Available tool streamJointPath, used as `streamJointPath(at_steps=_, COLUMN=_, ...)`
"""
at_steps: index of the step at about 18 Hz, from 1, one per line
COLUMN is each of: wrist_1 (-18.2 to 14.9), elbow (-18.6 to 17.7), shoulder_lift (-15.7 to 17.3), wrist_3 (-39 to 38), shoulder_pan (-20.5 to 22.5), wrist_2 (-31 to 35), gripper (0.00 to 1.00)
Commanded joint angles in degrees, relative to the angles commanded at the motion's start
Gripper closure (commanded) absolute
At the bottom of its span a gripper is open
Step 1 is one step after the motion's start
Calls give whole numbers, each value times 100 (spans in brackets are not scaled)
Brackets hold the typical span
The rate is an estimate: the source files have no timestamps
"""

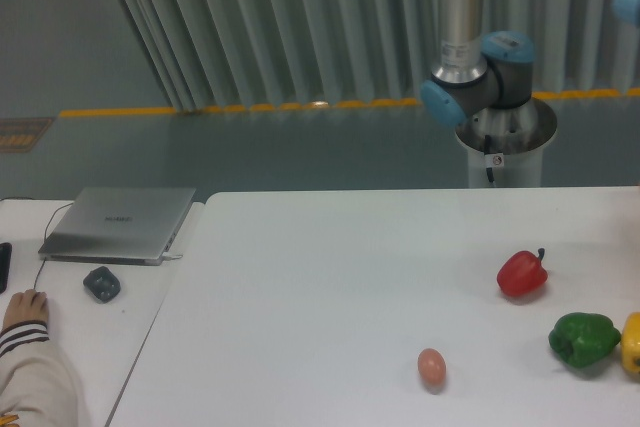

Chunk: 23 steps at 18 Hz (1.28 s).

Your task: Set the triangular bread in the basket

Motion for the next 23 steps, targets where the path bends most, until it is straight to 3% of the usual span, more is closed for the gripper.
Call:
streamJointPath(at_steps=5, wrist_1=0, elbow=44, shoulder_lift=-168, wrist_3=581, shoulder_pan=334, wrist_2=9, gripper=100)
streamJointPath(at_steps=6, wrist_1=0, elbow=44, shoulder_lift=-168, wrist_3=774, shoulder_pan=379, wrist_2=9, gripper=80)
streamJointPath(at_steps=8, wrist_1=9, elbow=10, shoulder_lift=-168, wrist_3=1073, shoulder_pan=379, wrist_2=18, gripper=5)
streamJointPath(at_steps=9, wrist_1=17, elbow=1, shoulder_lift=-159, wrist_3=1161, shoulder_pan=379, wrist_2=26, gripper=0)
streamJointPath(at_steps=13, wrist_1=26, elbow=-52, shoulder_lift=-54, wrist_3=1206, shoulder_pan=204, wrist_2=27, gripper=0)
streamJointPath(at_steps=18, wrist_1=-61, elbow=9, shoulder_lift=95, wrist_3=1049, shoulder_pan=-446, wrist_2=9, gripper=0)
streamJointPath(at_steps=23, wrist_1=-79, elbow=220, shoulder_lift=114, wrist_3=-250, shoulder_pan=-1377, wrist_2=88, gripper=0)
